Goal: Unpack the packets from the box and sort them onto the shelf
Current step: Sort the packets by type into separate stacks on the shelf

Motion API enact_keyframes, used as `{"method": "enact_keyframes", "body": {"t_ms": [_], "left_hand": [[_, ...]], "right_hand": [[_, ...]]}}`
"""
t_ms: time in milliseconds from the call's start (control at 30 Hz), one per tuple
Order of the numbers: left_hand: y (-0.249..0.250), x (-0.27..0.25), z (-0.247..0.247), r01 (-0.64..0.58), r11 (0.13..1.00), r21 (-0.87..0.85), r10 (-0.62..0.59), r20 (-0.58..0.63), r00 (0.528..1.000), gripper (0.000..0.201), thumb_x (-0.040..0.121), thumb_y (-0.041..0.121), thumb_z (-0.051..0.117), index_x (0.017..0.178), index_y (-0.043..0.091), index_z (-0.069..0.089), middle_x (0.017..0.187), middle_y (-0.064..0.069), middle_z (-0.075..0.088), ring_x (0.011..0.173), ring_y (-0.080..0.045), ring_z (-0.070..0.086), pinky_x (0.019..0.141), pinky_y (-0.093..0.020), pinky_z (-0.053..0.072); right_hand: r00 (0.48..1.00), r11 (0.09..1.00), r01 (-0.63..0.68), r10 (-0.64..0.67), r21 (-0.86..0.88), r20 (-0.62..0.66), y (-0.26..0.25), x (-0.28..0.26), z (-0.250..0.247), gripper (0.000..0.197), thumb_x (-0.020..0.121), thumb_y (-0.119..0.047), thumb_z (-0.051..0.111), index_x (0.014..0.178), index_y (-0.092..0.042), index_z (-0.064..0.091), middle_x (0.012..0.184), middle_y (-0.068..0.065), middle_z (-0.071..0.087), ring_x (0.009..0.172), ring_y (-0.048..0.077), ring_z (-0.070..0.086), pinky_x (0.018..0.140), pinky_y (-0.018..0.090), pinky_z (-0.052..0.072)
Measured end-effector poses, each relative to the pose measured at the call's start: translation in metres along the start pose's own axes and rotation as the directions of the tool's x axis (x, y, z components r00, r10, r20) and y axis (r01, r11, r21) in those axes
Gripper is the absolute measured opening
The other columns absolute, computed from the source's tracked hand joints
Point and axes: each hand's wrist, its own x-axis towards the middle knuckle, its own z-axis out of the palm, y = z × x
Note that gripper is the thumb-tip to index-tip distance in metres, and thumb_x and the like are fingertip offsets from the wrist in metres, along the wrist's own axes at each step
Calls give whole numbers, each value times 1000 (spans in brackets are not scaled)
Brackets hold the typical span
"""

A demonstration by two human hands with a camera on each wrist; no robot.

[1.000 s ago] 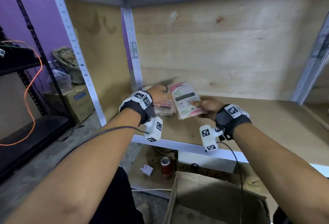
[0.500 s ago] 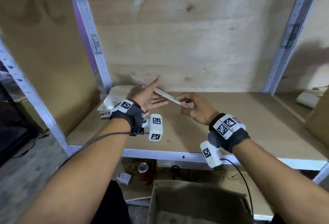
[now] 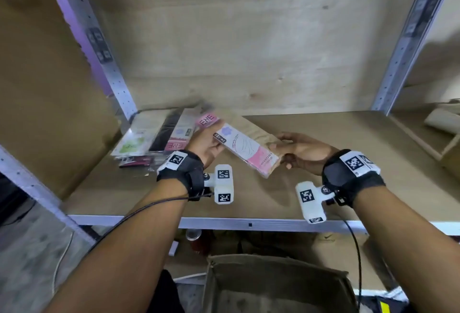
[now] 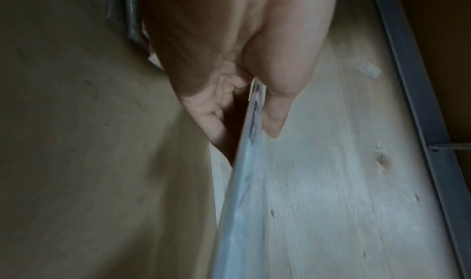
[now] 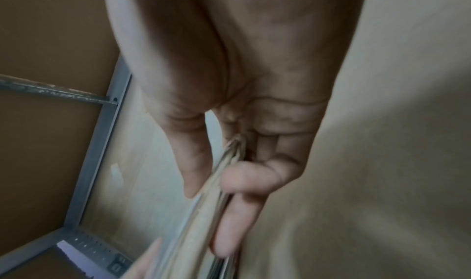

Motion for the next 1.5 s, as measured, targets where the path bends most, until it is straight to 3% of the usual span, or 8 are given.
{"method": "enact_keyframes", "body": {"t_ms": [400,567,767,900,1067,1167,1400,1500], "left_hand": [[-9,16,-21,-159,963,218,189,-124,974,38,90,40,70,125,28,64,96,5,78,77,-6,73,58,-18,56],[-5,18,-3,-136,954,268,170,-108,979,6,93,27,57,93,27,63,83,3,77,71,-14,67,64,-23,46],[-7,18,11,-159,913,375,189,-45,981,21,97,44,57,115,36,50,68,5,62,56,-9,60,34,-16,24],[-11,19,23,-177,912,369,187,9,982,20,103,39,49,90,26,57,67,4,69,56,-11,56,33,-17,22],[-19,22,30,-50,972,227,20,133,991,33,108,16,34,108,4,64,50,4,48,33,-3,30,35,-16,22],[-22,21,36,0,979,203,-24,117,993,40,109,18,31,88,6,63,34,1,49,27,-4,45,32,-14,37],[-41,35,42,70,995,-71,-71,-9,997,48,100,57,40,87,15,61,52,5,55,39,-5,39,38,-16,32],[-52,37,46,106,994,24,-107,30,994,68,98,66,30,103,11,70,72,-3,71,55,-9,52,49,-20,45]], "right_hand": [[980,998,-6,-6,-58,-200,2,-13,-43,18,89,-16,71,105,-17,63,89,10,67,68,15,59,58,25,46],[948,998,41,-23,49,-318,-2,-23,-52,34,90,-13,69,121,-7,56,103,13,61,86,20,57,61,27,40],[947,998,19,-1,53,-322,1,-33,-66,38,93,-11,65,127,-1,54,104,15,58,85,22,55,61,28,37],[941,998,31,-11,54,-337,2,-39,-77,40,93,-12,65,130,-3,54,106,15,61,90,25,55,64,29,38],[941,997,28,-2,71,-340,4,-47,-84,41,93,-10,65,132,-5,53,108,15,60,92,26,50,60,29,34],[943,995,17,17,99,-333,6,-50,-87,39,93,-10,64,130,-7,53,107,15,62,89,25,51,60,30,34],[932,964,7,90,266,-350,17,-56,-96,25,90,-11,68,109,-12,52,91,13,71,85,28,64,75,37,47],[913,935,-6,150,355,-380,19,-55,-96,35,89,-7,69,114,-12,46,84,11,72,71,20,68,59,29,53]]}}
